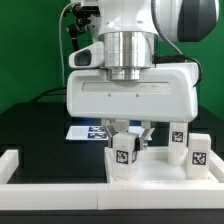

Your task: Assemble square table

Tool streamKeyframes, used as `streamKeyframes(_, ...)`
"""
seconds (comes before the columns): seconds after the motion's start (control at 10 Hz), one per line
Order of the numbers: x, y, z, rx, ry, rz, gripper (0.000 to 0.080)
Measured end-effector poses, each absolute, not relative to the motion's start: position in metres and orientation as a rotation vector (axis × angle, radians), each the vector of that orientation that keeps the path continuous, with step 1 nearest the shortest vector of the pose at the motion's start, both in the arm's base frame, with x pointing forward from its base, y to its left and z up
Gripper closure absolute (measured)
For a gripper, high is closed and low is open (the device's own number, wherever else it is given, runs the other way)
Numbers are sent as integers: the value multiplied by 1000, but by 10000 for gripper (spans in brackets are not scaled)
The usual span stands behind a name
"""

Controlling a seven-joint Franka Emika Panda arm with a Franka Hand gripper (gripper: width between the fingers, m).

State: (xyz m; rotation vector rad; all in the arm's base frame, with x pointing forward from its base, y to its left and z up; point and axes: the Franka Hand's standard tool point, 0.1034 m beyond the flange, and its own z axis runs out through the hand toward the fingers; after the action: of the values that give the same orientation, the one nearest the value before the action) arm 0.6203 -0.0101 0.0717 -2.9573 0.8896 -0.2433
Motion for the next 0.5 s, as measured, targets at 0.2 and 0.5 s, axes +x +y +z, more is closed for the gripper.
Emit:
streamKeyframes(0.2,621,-10,71,-2751,1368,-235,512)
streamKeyframes(0.5,618,-10,74,-2171,2019,-161,511)
